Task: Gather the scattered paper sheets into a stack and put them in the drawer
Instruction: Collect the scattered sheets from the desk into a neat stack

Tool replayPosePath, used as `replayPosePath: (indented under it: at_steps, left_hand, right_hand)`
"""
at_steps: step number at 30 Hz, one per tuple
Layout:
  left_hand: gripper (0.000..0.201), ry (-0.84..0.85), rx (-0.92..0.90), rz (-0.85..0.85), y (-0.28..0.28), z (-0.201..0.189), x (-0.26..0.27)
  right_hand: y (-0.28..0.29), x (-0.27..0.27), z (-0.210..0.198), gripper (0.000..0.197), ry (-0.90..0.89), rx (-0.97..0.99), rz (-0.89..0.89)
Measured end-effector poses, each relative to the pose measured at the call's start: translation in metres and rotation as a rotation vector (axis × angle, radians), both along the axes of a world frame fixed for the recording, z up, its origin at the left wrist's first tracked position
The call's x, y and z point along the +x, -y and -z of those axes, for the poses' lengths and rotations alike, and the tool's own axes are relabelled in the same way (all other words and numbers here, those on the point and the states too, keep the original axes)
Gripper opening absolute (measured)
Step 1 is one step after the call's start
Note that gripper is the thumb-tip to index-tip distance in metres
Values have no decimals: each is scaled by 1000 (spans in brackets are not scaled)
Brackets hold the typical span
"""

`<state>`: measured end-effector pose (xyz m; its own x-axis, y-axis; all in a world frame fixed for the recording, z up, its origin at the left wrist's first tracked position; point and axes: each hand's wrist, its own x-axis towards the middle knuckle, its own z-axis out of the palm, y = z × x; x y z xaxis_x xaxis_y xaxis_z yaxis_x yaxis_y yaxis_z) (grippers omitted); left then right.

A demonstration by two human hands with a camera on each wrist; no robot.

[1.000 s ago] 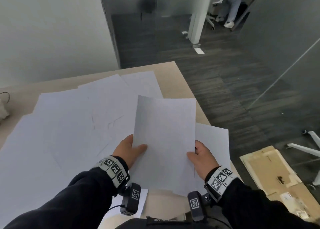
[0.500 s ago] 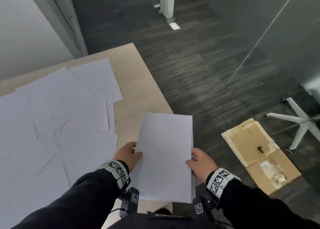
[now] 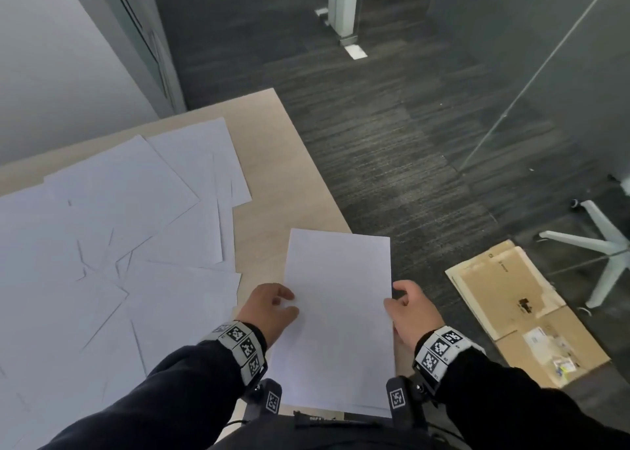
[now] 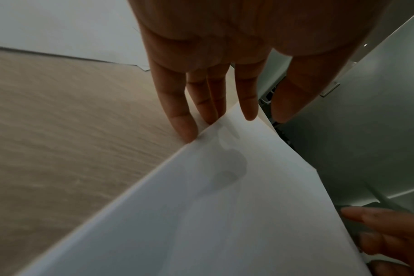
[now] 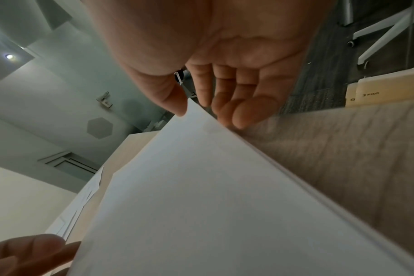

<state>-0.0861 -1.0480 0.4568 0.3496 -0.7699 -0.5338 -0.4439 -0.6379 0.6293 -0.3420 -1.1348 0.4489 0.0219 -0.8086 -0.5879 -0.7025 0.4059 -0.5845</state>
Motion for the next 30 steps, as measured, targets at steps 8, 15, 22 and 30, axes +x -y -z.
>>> replayPosePath:
  at_steps: [8,15,22,30]
  left_hand:
    - [8,-35,-52,-125,-35,-11,67]
    - [15,131,-138,-272,-129,-11,158]
    - [62,437,132,-268,-251,2,247]
    - [117,458,343,20,-310,19,287]
  right_hand:
    - [0,61,-24,22,53,-110,-41]
    - [-41,180,-39,17,258,9,-186]
    - [-100,276,-23,30,217,89,-174]
    - [-140,312,-13,27,162,5,-78]
